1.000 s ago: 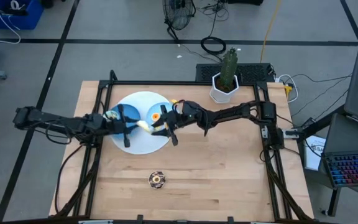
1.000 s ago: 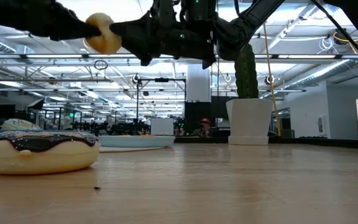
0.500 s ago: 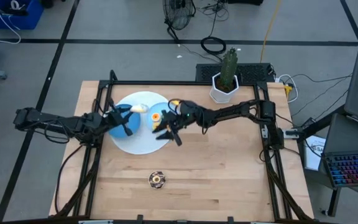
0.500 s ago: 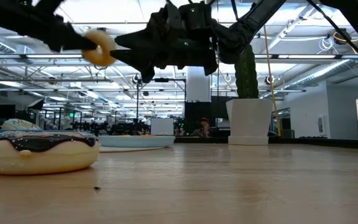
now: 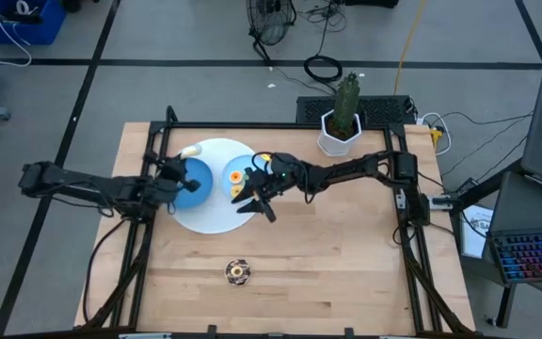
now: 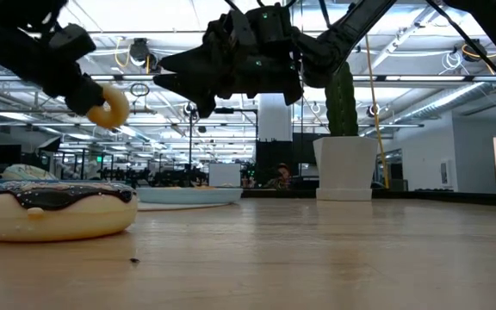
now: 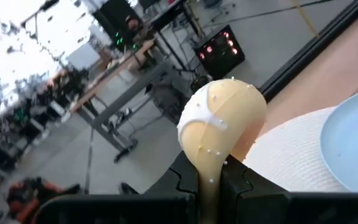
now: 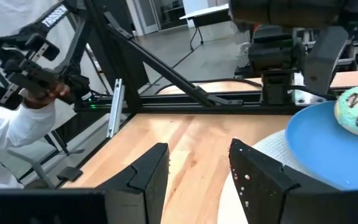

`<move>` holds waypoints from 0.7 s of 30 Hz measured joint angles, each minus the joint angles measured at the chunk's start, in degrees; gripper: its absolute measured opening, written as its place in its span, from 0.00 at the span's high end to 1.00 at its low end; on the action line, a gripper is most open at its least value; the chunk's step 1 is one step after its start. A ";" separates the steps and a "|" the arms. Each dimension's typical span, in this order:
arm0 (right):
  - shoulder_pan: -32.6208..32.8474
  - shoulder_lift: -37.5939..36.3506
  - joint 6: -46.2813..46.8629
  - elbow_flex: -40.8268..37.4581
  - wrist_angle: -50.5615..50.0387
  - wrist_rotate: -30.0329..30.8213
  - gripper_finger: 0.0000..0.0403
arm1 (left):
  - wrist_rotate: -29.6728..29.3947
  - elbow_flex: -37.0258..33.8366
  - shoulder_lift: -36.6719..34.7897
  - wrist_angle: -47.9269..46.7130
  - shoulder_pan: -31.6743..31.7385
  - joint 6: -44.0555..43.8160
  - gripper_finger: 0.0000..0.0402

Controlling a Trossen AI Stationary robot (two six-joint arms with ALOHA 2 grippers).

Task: Pick & Place donuts
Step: Put the large white donut on the blue plate

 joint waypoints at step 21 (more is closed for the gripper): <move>0.00 -0.04 0.09 0.02 -1.09 0.00 0.61 | 13.77 -0.05 29.66 -14.35 9.80 -37.31 0.96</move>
